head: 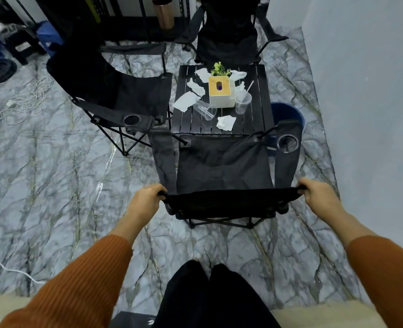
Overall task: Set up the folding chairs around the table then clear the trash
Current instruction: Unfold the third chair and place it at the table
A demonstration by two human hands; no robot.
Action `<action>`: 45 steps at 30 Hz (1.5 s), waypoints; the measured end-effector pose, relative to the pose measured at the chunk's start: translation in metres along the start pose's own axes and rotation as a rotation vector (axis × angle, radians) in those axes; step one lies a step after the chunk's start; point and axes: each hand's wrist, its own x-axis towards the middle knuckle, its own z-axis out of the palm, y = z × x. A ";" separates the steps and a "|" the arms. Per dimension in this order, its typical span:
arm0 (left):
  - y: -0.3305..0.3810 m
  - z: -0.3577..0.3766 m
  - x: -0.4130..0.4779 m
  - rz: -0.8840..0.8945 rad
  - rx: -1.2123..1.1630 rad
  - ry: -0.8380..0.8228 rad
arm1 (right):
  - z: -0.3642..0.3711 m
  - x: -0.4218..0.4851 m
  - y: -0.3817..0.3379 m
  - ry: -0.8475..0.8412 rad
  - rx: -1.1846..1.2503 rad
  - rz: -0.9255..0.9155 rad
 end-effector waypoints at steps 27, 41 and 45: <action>0.042 -0.052 0.070 0.042 -0.043 -0.504 | -0.047 0.030 -0.018 -0.479 0.129 -0.094; 0.032 0.227 0.279 0.027 0.355 -0.550 | 0.224 0.232 0.027 -0.442 -0.021 0.250; -0.013 0.287 0.306 0.053 0.505 -0.505 | 0.272 0.258 0.064 -0.408 -0.149 0.276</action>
